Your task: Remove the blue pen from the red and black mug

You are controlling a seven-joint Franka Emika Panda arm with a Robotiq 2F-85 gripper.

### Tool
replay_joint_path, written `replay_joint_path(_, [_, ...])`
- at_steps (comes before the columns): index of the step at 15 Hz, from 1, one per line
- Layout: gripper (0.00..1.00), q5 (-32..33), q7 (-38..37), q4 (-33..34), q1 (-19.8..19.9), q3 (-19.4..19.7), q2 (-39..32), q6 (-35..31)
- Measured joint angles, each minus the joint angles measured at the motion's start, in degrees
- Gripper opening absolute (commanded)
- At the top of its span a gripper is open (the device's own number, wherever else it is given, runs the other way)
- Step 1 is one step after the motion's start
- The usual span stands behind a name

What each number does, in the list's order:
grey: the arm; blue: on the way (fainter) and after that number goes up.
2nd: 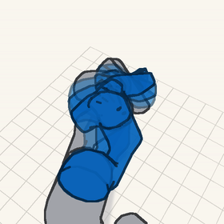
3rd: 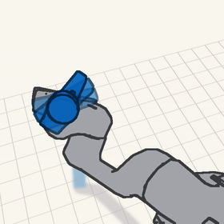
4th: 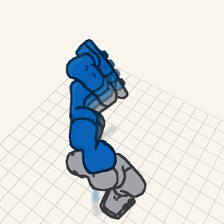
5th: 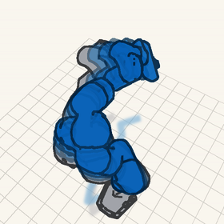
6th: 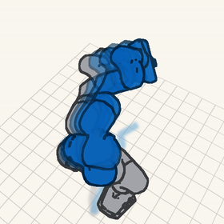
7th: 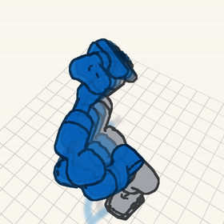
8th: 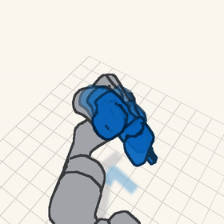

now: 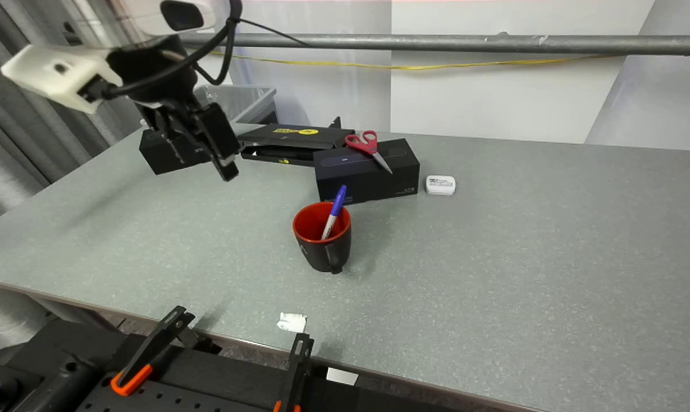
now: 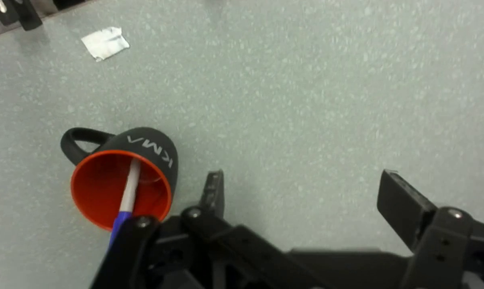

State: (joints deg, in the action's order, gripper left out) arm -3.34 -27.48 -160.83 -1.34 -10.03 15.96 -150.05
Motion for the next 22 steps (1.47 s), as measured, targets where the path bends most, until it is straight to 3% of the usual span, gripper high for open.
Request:
replay_joint_path(3, [1.0, 0.0, 0.0, 1.0, 3.2, 2.1, -0.1, -2.5])
replay_joint_path(10, [1.0, 1.2, -0.8, 1.0, 3.4, 1.3, -0.3, -2.6])
replay_joint_path(14, [1.0, 17.0, -13.6, 1.0, 10.4, -2.5, -2.0, -3.6])
replay_joint_path(22, [1.0, 51.7, -45.4, 1.0, 22.5, -6.3, -5.2, -3.6])
